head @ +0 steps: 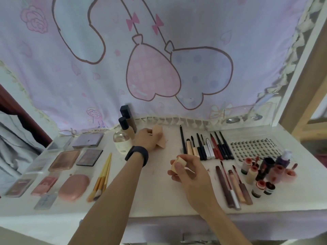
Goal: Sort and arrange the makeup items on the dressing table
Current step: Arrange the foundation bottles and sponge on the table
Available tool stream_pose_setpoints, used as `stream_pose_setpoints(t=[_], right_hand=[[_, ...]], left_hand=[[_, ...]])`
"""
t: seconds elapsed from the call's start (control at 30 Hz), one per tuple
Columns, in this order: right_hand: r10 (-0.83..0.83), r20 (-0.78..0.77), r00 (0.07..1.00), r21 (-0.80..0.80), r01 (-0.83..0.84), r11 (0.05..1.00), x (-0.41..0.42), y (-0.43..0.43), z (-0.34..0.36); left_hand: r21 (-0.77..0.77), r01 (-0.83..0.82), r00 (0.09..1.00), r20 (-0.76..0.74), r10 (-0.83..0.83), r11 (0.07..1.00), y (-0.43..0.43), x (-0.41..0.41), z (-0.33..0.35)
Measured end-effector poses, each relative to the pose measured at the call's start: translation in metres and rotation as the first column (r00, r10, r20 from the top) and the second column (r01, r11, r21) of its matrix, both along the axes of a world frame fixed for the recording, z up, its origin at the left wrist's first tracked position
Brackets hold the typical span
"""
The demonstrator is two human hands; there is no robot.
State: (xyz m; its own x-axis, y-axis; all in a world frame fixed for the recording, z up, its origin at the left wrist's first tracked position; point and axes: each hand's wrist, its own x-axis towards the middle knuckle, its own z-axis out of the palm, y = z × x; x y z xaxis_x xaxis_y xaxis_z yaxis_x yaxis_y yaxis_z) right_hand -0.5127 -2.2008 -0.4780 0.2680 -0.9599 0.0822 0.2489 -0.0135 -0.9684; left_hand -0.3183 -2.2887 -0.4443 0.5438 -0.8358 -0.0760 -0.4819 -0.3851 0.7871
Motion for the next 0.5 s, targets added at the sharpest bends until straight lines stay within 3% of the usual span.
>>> stream_pose_setpoints(t=[0.3,0.37,0.5], right_hand=[[0.004,-0.029,1.000,-0.010,-0.005,1.000,-0.001,0.001,0.001],[-0.012,-0.043,0.999,-0.016,0.011,1.000,-0.001,0.001,0.002],[-0.043,-0.043,0.998,0.031,0.045,0.999,0.004,-0.005,0.010]], left_hand=[[-0.001,-0.059,0.951,0.304,0.057,0.998,-0.011,-0.002,-0.011],[-0.059,-0.035,0.936,0.349,0.054,0.998,-0.003,-0.006,-0.019],[-0.016,0.075,0.857,0.513,-0.056,0.997,0.012,-0.008,-0.035]])
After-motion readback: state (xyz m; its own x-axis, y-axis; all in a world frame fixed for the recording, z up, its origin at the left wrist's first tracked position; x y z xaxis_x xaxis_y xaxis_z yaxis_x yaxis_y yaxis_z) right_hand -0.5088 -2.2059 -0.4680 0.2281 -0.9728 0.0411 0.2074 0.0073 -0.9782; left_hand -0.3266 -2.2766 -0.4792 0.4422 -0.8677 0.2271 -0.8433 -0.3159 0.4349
